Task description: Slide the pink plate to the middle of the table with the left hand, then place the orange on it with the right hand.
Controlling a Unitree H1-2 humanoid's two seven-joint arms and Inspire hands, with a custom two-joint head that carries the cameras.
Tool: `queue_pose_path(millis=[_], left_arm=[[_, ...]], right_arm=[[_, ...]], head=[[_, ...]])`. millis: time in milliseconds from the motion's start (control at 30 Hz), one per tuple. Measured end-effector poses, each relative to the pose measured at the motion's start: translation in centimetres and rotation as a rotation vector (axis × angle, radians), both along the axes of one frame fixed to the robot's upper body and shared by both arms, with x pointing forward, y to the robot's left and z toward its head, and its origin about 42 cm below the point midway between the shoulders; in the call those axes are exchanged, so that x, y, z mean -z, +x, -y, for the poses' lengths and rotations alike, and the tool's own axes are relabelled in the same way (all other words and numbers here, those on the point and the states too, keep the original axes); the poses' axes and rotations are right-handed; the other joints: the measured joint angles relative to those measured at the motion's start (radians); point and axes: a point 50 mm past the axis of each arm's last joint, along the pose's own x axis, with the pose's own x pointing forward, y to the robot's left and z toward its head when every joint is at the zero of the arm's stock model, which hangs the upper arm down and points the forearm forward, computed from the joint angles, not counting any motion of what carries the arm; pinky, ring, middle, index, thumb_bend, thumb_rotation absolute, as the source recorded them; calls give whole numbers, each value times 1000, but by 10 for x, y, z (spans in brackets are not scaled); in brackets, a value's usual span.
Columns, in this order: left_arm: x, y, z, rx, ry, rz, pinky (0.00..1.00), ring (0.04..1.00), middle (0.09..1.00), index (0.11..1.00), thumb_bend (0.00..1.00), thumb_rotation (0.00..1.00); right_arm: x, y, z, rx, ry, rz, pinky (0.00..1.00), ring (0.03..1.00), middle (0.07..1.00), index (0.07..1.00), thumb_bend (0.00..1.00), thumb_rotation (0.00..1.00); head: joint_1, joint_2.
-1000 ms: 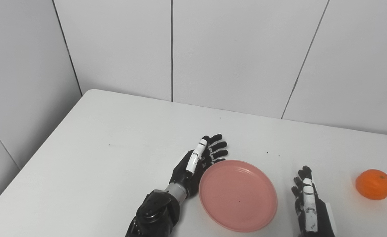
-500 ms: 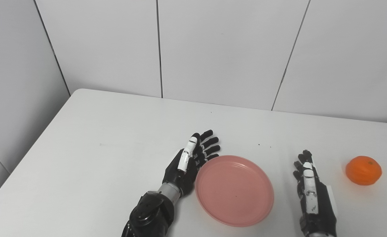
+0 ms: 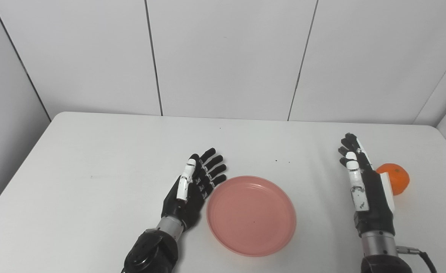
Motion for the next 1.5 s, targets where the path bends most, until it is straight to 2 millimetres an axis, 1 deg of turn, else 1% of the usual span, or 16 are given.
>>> queue_pose_path(millis=[100,133,200,267,333,400,500,533,600,633,700,767,967,1167,1433,1500], left_arm=[[1,-2,-3,1,-2,3,865,877,885,872,370,1000],[1,-3,-5,3,-8,3,868,879,887,875,369,1000],[2,-5,-7,12,-13,6,870,878,886,874,369,1000],[2,-7,-10,14,-20,10,869,875,882,870,368,1000],[3,-9,-14,18,-17,11,868,871,877,866,367,1000],[4,-10,-17,20,-12,12,866,868,875,865,366,1000],[4,-10,-19,22,-16,12,866,868,874,866,365,1000],[4,-10,-20,24,-21,13,865,867,875,868,366,1000],[4,-10,-21,27,-23,14,867,868,876,869,370,1000],[4,-10,-21,29,-22,14,868,870,877,868,370,1000],[5,-11,-23,31,-20,15,869,871,878,868,370,1000],[5,-11,-26,30,-24,15,873,876,881,868,365,1000],[6,-10,-34,33,-47,14,886,884,888,884,353,1000],[7,-10,-38,27,-47,14,871,874,875,871,345,1000],[9,-9,-44,17,-77,7,888,882,884,879,336,1000],[9,-9,-44,20,-82,6,881,877,880,875,334,1000]], right_arm=[[-7,1,11,23,-34,23,930,923,917,907,489,1000],[-9,2,14,32,-50,29,920,919,914,900,505,1000],[-14,3,20,64,-84,44,873,889,895,888,526,998],[-21,2,22,96,-144,71,820,861,877,876,544,951],[-31,2,24,123,-222,99,797,846,865,868,604,938],[-41,1,27,153,-322,122,784,838,856,862,625,918],[-53,1,31,208,-434,107,760,825,844,851,656,778],[-55,1,32,222,-448,101,748,819,837,844,681,678],[-56,2,36,247,-467,94,733,806,823,829,734,539],[-57,2,38,261,-481,93,735,804,820,825,757,503],[-59,2,44,286,-505,94,737,804,819,823,767,490],[-62,2,49,312,-525,94,740,805,816,823,840,437],[-54,8,71,400,-612,32,758,833,854,864,915,468],[-50,6,75,437,-645,-18,761,851,882,885,952,439],[-31,12,84,429,-670,-113,779,873,915,911,987,441],[-28,13,85,439,-681,-132,772,869,914,913,992,444]], head=[[-21,-3],[-47,-6],[-69,-9],[-96,-12],[-121,-17],[-135,-21],[-152,-31],[-152,-31],[-187,-37],[-187,-37],[-202,-40],[-221,-46],[-264,-72],[-281,-86],[-296,-97],[-298,-115]])
